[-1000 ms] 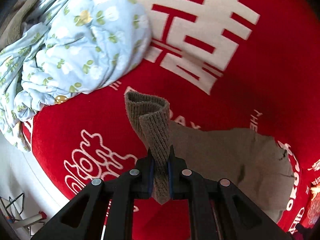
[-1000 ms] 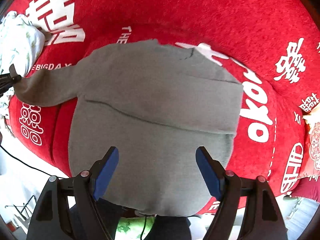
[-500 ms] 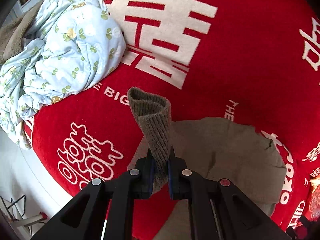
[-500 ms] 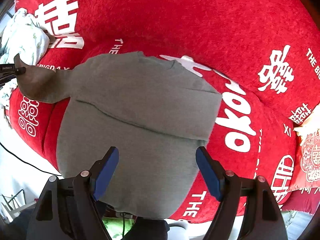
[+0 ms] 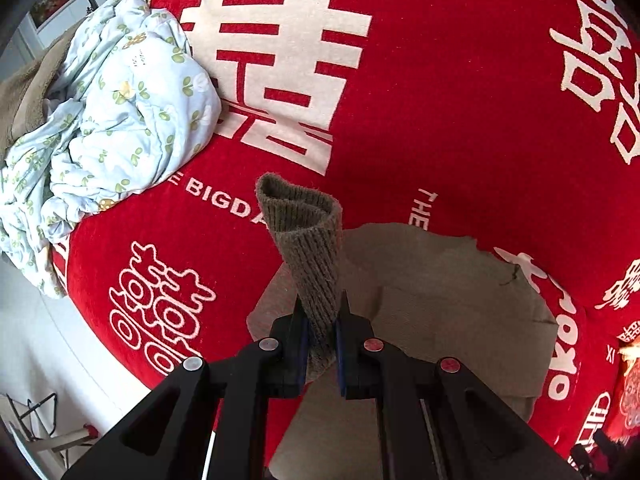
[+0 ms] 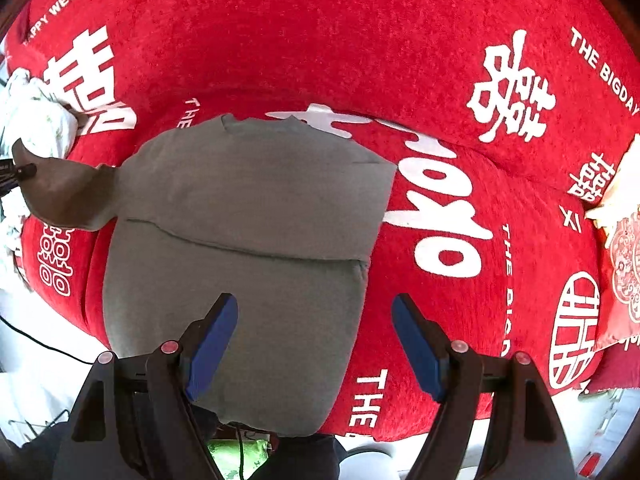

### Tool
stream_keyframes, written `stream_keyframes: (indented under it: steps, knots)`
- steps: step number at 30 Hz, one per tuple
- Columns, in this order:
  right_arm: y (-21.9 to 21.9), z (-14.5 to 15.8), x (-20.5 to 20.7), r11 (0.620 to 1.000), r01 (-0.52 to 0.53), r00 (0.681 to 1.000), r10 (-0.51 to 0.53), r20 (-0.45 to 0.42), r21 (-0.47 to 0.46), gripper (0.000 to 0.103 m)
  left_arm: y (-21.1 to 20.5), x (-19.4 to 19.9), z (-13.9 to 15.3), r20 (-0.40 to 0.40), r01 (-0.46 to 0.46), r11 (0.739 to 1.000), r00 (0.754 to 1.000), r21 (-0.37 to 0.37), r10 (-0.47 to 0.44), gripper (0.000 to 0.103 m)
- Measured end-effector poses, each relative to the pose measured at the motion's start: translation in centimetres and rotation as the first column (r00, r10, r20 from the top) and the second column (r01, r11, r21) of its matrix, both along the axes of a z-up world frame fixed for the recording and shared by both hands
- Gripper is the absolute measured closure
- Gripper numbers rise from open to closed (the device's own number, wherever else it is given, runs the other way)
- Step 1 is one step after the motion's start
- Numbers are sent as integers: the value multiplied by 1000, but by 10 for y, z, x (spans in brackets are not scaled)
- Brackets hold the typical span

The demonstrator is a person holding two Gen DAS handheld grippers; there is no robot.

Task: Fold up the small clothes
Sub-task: 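Carry the gripped sleeve with the left tool across the sweater body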

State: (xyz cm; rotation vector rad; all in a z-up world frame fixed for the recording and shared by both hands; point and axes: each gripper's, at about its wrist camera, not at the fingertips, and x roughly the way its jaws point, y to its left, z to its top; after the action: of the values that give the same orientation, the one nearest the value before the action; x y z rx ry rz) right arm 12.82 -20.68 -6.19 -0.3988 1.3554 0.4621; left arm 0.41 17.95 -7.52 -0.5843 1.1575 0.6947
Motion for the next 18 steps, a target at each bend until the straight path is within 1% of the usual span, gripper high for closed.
stream_keyframes:
  steps: [9, 13, 18]
  knots:
    - [-18, -3, 6, 1000, 5, 1000, -5, -5, 31, 21, -23, 22, 8, 8, 1, 999, 1000, -36, -1, 91]
    - [-25, -4, 6, 999, -1, 1000, 1, -1, 38, 21, -38, 35, 7, 18, -7, 997, 1000, -73, 9, 91]
    - [-39, -7, 0, 999, -40, 999, 40, 4, 29, 21, -61, 52, 3, 31, -22, 993, 999, -118, 26, 91]
